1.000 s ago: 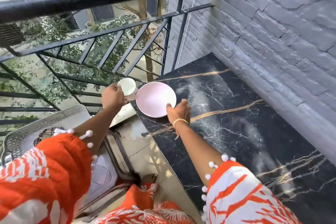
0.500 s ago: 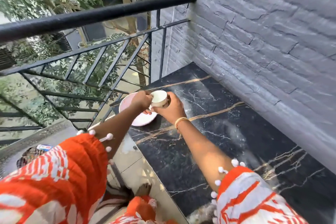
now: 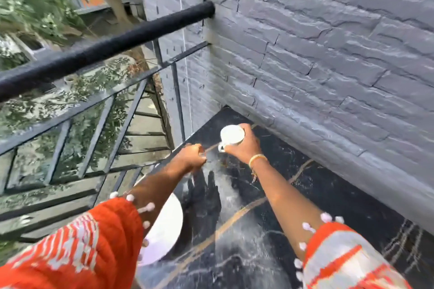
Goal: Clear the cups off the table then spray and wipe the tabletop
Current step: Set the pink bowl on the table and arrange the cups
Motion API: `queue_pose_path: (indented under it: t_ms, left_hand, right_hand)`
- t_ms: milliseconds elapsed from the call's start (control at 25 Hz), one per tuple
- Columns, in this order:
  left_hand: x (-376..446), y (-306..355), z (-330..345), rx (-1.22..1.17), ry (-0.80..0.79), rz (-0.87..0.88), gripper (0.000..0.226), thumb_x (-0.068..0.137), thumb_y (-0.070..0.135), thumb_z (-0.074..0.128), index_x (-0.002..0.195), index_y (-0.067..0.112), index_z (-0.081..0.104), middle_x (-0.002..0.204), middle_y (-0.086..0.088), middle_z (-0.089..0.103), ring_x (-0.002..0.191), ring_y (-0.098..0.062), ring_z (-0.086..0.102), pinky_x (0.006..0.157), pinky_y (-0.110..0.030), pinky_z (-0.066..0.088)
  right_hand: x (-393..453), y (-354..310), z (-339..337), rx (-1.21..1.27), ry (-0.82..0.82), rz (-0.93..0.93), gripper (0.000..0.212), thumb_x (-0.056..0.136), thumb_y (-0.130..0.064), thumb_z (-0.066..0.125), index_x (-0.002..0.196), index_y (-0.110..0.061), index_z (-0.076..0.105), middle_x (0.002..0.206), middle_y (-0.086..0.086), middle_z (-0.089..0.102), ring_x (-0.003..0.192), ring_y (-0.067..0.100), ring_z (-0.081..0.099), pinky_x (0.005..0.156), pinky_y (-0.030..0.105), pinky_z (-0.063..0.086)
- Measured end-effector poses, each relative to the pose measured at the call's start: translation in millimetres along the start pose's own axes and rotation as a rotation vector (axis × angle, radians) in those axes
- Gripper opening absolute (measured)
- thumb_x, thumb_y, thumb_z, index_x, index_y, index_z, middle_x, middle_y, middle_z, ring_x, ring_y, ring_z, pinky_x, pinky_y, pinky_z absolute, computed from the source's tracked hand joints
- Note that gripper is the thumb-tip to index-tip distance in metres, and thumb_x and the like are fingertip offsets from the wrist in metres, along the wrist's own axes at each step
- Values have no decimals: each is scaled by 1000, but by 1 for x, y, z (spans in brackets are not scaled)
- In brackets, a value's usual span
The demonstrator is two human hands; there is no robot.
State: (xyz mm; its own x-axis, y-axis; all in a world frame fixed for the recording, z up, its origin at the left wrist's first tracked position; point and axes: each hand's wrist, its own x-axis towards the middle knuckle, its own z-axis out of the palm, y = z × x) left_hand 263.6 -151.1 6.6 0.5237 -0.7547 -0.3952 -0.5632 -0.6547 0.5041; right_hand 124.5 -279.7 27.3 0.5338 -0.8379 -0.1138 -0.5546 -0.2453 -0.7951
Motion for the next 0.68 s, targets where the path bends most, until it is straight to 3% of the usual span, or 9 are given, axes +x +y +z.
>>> queue_pose_path:
  t_ms: [120,240,360,440,560,680]
  left_hand:
    - [46,-9,17,141,-61,-9,70,80,46,67,138,17,42,143,-17,37,133,-32,40,110,-43,37]
    - [69,-9,32,308,-112,87,101,73,56,73,152,21,20,163,-10,-1,150,-29,5,117,-59,18]
    - [76,-1,40,399,-245,94,132,60,63,79,155,27,-5,159,-5,-25,148,-32,-18,107,-75,6]
    - [78,3,44,444,-305,65,145,53,66,81,152,29,-18,155,-6,-36,144,-35,-27,102,-80,1]
    - [82,7,45,483,-384,0,149,53,68,81,146,32,-30,149,-5,-46,140,-36,-34,101,-81,-1]
    - [89,13,47,494,-441,-47,151,53,67,81,143,33,-36,145,-5,-51,138,-37,-38,101,-81,-2]
  right_hand:
    - [56,9,8,29,48,49,72,58,-20,87,119,-21,49,117,6,59,104,26,55,78,26,45]
    - [95,15,20,31,63,101,67,60,-19,86,117,-20,52,114,5,61,101,25,56,76,26,45]
    - [124,23,33,24,62,136,68,61,-20,86,119,-18,52,115,6,63,105,26,58,84,31,50]
    - [138,25,39,25,24,134,69,65,-17,84,123,-15,48,113,4,58,103,23,55,83,27,46]
    - [159,25,42,70,27,118,69,65,-11,84,123,-12,47,110,-2,48,103,21,50,79,22,40]
    - [176,26,40,17,-3,135,74,61,-15,86,125,-21,48,115,-2,51,107,22,50,85,28,45]
